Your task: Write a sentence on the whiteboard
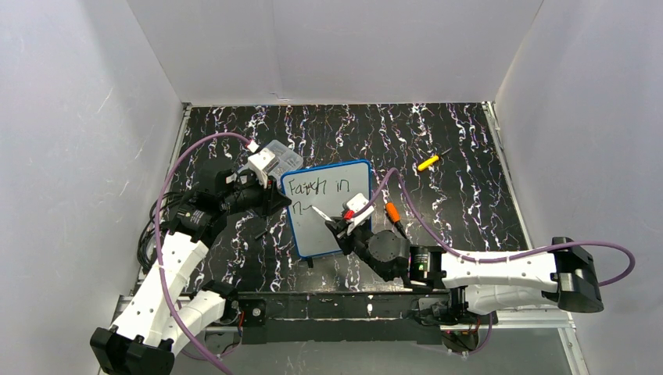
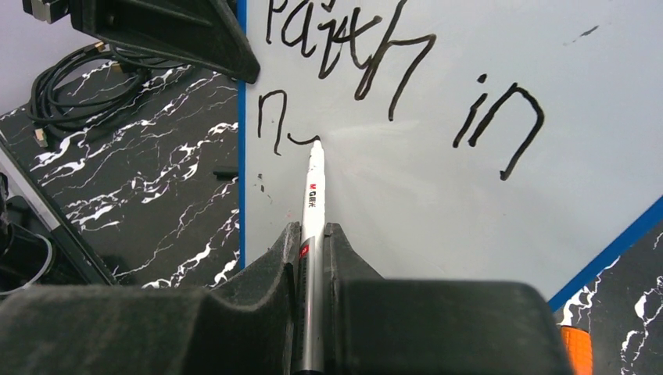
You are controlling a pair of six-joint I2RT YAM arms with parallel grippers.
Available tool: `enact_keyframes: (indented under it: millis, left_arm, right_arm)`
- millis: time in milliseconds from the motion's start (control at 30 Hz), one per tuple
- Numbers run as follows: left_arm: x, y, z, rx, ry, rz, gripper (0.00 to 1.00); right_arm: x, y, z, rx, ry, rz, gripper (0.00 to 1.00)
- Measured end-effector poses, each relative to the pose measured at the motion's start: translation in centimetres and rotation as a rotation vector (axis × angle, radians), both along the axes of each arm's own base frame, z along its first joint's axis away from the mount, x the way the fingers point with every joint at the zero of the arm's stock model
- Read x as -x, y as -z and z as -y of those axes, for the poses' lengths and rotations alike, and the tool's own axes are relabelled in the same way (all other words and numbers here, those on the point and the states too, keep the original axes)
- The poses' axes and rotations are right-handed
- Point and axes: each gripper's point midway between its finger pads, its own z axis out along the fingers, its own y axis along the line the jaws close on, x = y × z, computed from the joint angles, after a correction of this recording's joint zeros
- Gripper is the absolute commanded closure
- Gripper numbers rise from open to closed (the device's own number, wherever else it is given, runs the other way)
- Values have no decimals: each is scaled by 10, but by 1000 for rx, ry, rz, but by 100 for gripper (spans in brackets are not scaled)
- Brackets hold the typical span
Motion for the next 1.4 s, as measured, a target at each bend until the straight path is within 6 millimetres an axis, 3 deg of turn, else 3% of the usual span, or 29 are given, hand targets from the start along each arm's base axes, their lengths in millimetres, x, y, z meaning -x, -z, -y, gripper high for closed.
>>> enact_keyframes:
  millis: [367, 633, 1000, 1400]
  left_arm:
    - [0, 0, 0, 0, 0, -1, 100]
    - [0, 0, 0, 0, 0, -1, 100]
    - [0, 0, 0, 0, 0, -1, 100]
    - [0, 0, 0, 0, 0, -1, 100]
  right_arm:
    - [-2, -5, -4, -1, -5, 36, 99]
    - [1, 2, -14, 7, -32, 26, 99]
    - [5, 14, -8, 26, -33, -26, 99]
    - [2, -13, 7, -28, -13, 4, 99]
